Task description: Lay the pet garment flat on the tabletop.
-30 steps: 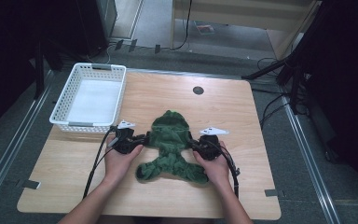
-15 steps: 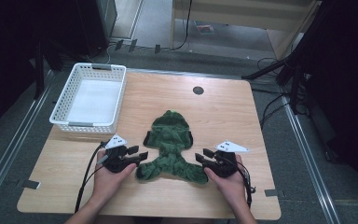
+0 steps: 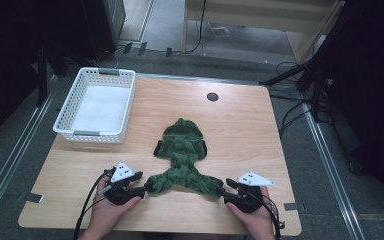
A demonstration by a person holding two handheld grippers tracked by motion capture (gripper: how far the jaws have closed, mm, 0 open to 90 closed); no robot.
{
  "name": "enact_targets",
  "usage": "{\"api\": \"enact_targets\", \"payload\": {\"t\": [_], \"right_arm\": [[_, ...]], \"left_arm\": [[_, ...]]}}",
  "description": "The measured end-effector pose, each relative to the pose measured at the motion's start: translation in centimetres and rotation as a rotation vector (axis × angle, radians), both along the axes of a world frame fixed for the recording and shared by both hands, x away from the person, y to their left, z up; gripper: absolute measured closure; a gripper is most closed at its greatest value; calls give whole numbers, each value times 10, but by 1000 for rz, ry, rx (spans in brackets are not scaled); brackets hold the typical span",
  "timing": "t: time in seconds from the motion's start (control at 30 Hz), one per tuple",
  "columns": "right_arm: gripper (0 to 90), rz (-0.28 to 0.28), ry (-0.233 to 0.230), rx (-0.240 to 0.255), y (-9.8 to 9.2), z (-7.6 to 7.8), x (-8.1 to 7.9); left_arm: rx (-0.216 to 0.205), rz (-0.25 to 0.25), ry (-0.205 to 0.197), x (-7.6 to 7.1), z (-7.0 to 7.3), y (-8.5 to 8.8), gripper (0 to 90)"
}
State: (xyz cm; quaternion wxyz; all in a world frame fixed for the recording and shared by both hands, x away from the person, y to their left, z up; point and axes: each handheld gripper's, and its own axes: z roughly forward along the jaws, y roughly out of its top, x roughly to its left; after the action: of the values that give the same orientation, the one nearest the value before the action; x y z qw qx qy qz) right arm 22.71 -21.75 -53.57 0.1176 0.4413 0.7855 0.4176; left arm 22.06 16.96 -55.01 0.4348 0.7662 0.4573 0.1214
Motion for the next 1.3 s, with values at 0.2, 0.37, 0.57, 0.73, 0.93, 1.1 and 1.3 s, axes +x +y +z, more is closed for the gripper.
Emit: {"api": "enact_targets", "payload": {"t": [0.2, 0.37, 0.57, 0.73, 0.93, 1.1, 1.3], "right_arm": [[372, -59, -40, 10, -20, -2, -1], [184, -173, -67, -13, -41, -4, 4], [36, -264, -84, -21, -71, -4, 5], [0, -331, -125, -14, -96, -6, 1], [0, -444, -162, 12, -117, -4, -4], [0, -474, -162, 39, -125, -6, -4], [0, -452, -172, 0, -118, -8, -2]], "left_arm": [[-53, 86, -51, -8, 2, 38, 310], [-65, 180, -73, -15, 3, 76, 181], [-80, 283, -112, -21, 5, 121, 76], [-130, 355, -154, -26, 7, 163, 0], [-116, 503, -169, -34, 5, 206, 0], [-149, 527, -153, -33, 2, 212, 0], [-130, 512, -147, -28, -1, 208, 0]]}}
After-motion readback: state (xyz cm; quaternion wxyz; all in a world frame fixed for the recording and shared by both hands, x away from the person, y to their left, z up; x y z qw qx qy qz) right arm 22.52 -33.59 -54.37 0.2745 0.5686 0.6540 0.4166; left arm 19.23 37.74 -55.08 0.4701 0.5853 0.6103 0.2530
